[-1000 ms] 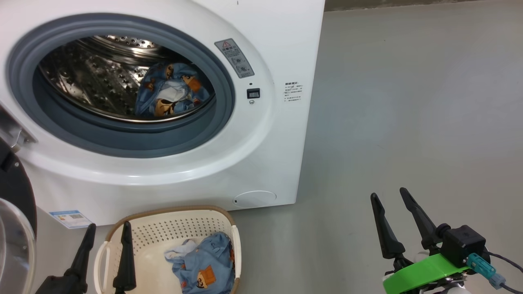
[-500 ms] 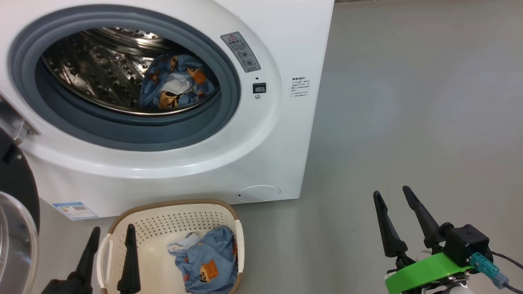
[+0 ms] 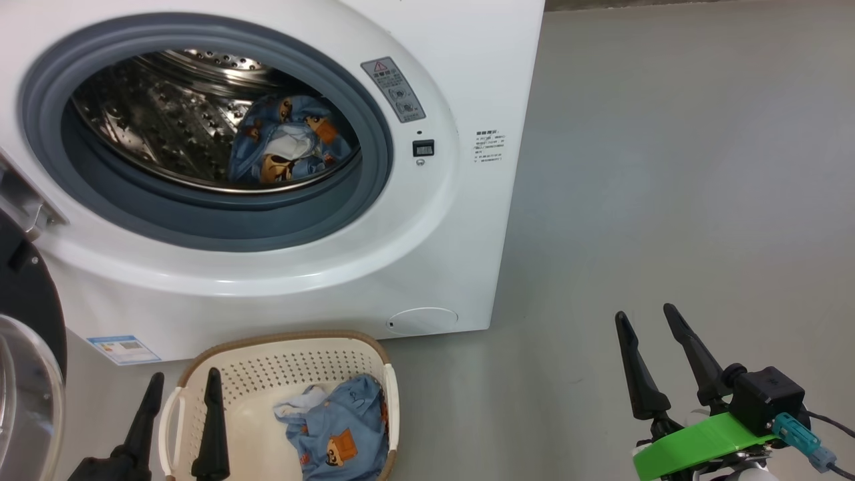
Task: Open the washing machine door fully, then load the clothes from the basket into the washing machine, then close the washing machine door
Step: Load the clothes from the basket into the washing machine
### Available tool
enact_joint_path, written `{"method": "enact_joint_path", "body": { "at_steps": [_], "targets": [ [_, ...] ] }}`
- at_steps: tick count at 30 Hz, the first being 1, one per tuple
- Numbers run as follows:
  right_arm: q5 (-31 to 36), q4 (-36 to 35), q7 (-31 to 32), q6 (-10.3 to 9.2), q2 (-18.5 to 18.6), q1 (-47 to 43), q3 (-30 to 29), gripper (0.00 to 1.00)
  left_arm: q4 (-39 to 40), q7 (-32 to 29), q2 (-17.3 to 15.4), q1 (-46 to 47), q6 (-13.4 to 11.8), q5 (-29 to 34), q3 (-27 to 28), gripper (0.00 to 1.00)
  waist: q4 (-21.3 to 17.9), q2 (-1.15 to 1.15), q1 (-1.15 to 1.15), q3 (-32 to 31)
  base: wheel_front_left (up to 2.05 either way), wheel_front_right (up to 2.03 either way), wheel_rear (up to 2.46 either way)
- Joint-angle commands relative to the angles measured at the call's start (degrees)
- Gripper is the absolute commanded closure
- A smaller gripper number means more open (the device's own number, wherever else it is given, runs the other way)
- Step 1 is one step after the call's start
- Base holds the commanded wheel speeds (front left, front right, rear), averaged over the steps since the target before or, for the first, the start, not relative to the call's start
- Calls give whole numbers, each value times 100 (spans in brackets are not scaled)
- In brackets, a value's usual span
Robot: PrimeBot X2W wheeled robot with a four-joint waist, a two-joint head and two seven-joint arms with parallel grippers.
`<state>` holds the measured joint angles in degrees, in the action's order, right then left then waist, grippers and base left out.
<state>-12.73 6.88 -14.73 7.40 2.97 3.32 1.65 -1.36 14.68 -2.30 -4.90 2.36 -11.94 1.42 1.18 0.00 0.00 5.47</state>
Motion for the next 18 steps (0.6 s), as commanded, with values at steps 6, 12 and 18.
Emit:
{"method": "enact_joint_path", "body": {
  "at_steps": [6, 12, 18],
  "targets": [
    [-30, -126, -27, 9, -9, 22, 146, 0, 86, 32, -58, 56, 23, -43, 192, 0, -16, 0, 0, -54, 0, 0, 0],
    [2, -131, -27, 9, -9, -7, 121, 0, 69, 32, -58, 40, 36, -59, 179, 0, -27, 0, 0, -86, 0, 0, 0],
    [-16, -115, -27, 9, -9, -75, 93, 0, 36, 32, -58, 0, 38, -70, 145, 0, -37, 0, 0, -158, 0, 0, 0]
  ]
}}
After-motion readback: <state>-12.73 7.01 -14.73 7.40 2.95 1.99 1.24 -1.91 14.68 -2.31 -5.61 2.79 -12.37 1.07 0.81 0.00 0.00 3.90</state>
